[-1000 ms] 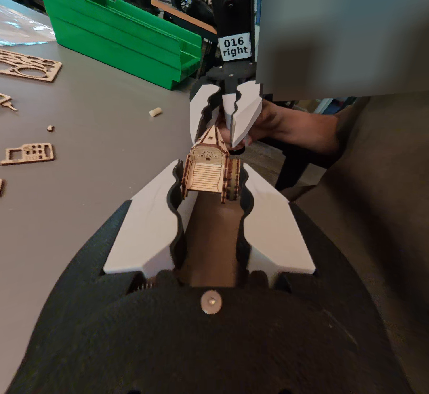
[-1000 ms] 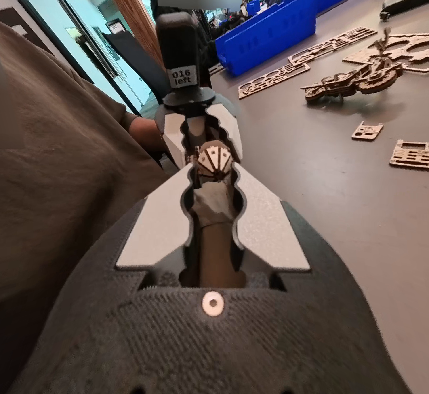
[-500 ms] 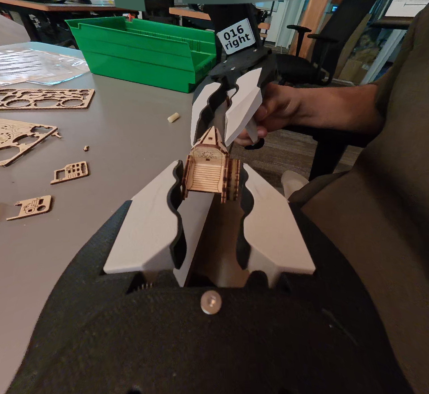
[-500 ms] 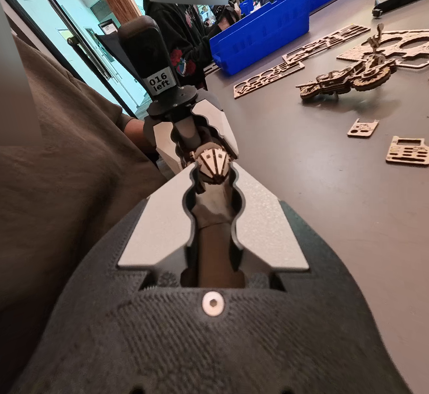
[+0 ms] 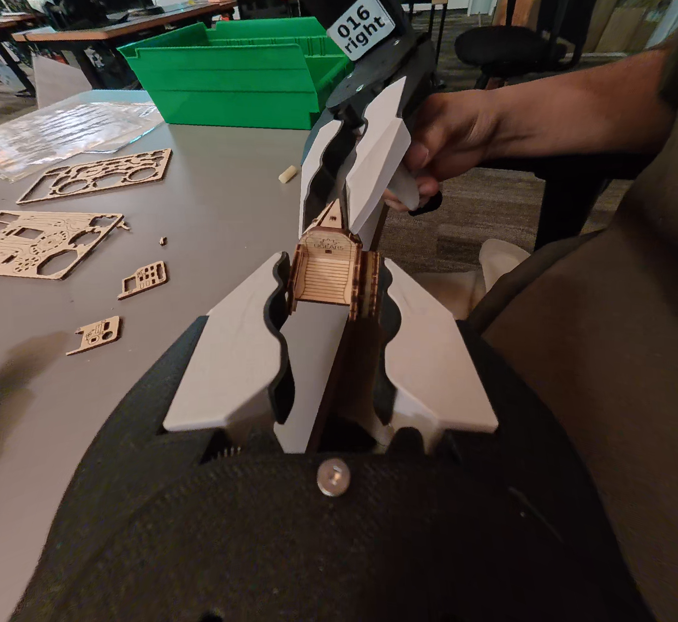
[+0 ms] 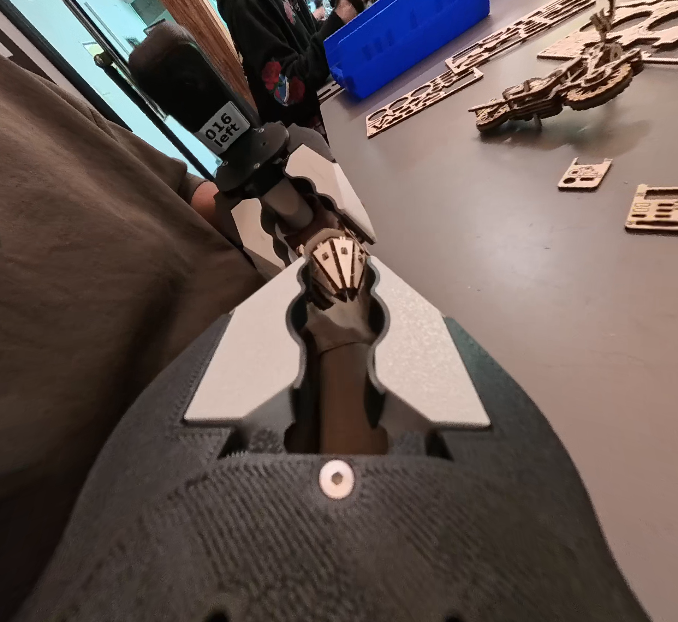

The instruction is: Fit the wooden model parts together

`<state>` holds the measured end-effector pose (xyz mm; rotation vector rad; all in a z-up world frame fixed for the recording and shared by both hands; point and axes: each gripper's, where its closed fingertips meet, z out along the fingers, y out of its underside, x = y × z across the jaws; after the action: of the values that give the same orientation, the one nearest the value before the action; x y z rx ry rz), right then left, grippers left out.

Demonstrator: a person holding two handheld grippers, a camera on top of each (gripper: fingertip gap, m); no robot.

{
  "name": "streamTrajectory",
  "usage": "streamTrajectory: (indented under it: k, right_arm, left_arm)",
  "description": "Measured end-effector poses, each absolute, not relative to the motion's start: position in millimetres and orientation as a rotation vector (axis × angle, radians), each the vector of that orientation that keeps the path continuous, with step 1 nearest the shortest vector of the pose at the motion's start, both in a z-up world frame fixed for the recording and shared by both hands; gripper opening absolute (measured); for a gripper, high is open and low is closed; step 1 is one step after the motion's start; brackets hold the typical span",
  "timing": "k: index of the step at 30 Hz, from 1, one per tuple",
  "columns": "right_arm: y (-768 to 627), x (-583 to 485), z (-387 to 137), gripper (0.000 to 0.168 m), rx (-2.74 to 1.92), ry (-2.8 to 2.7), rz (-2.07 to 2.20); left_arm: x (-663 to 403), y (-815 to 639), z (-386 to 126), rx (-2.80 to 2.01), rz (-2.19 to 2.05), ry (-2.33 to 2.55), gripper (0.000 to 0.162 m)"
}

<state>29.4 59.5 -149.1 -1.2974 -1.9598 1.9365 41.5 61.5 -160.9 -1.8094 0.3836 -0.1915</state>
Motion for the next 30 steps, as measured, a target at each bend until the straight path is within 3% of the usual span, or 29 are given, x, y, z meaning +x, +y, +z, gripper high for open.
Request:
streamTrajectory:
  k: [15, 30]
  right_arm:
    - [62.7, 24.9, -150.1, 0.034, -1.527, -1.82, 2.148]
    - [62.7, 24.8, -147.7, 0.027, -1.664, -1.728, 2.306]
  left_arm:
    - [35.5, 64.4, -163.7, -1.815, 0.057, 0.47, 0.044]
    - [35.8, 64.7, -158.2, -1.749, 0.325, 0.588, 0.044]
